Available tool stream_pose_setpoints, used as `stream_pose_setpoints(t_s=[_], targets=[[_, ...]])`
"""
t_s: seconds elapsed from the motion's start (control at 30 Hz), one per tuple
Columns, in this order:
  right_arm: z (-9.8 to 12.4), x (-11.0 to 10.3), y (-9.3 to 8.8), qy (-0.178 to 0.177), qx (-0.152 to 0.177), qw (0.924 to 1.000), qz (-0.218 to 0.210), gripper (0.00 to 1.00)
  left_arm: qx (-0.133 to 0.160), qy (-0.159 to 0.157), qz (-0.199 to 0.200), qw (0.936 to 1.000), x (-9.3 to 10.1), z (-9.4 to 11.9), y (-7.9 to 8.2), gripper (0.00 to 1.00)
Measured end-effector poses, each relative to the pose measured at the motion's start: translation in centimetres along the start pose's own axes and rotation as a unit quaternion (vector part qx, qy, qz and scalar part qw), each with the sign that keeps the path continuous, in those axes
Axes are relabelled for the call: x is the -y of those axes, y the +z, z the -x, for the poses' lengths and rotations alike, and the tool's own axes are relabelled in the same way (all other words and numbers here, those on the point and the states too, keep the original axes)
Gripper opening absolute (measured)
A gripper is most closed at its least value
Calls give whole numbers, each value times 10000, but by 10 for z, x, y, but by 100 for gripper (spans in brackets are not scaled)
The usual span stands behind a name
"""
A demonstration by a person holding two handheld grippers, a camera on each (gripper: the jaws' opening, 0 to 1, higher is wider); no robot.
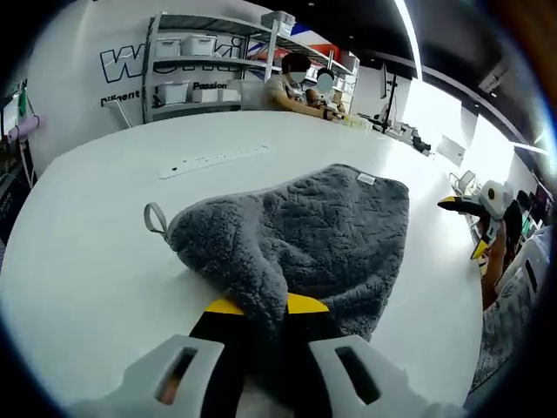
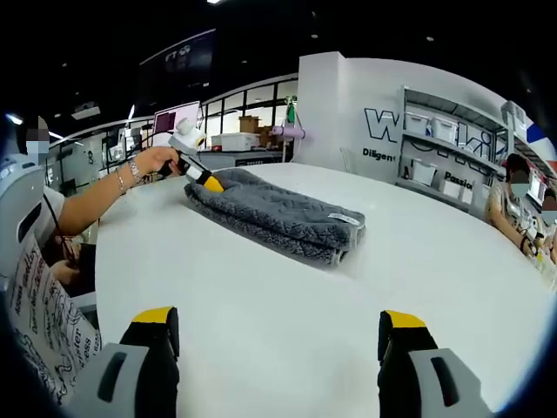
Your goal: Fold the towel on the table until its edges align and the towel forms a compact rectangular stack.
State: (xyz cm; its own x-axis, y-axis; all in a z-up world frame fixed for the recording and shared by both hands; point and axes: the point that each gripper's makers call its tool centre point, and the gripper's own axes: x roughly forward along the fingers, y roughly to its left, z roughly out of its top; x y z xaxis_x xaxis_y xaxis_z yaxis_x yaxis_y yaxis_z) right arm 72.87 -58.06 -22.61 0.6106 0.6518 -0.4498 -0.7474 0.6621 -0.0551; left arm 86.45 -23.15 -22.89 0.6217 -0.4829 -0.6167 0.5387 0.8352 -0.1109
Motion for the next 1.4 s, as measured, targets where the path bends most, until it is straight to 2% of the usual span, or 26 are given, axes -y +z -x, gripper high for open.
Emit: stream_pose_setpoints(t_s=[0.23, 0.5, 0.6, 0.73, 1.07, 1.23, 1.4], targets=[[0, 0, 0, 11, -7, 10000, -2, 99, -95, 136, 147, 9998, -12, 11, 3, 14], [-3, -3, 0, 73, -24, 10000, 40, 99, -248, 278, 64, 9993, -6, 12, 8, 14], [-4, -4, 1, 103, -27, 9999, 66, 99, -325, 337, 52, 9989, -6, 14, 16, 13], [-3, -5, 3, 124, 17, 9999, 70, 99, -290, 428, -112, 9986, 1, 16, 32, 13], [-2, -8, 1, 163, 12, 9998, 105, 99, -122, 270, -374, 9989, 28, 14, 64, 13], [0, -6, 0, 140, 34, 9999, 89, 99, 124, -73, -362, 9992, 47, 11, 85, 13], [3, -4, -2, 117, 65, 9999, 70, 99, 199, -100, -468, 9987, 61, 6, 95, 14]])
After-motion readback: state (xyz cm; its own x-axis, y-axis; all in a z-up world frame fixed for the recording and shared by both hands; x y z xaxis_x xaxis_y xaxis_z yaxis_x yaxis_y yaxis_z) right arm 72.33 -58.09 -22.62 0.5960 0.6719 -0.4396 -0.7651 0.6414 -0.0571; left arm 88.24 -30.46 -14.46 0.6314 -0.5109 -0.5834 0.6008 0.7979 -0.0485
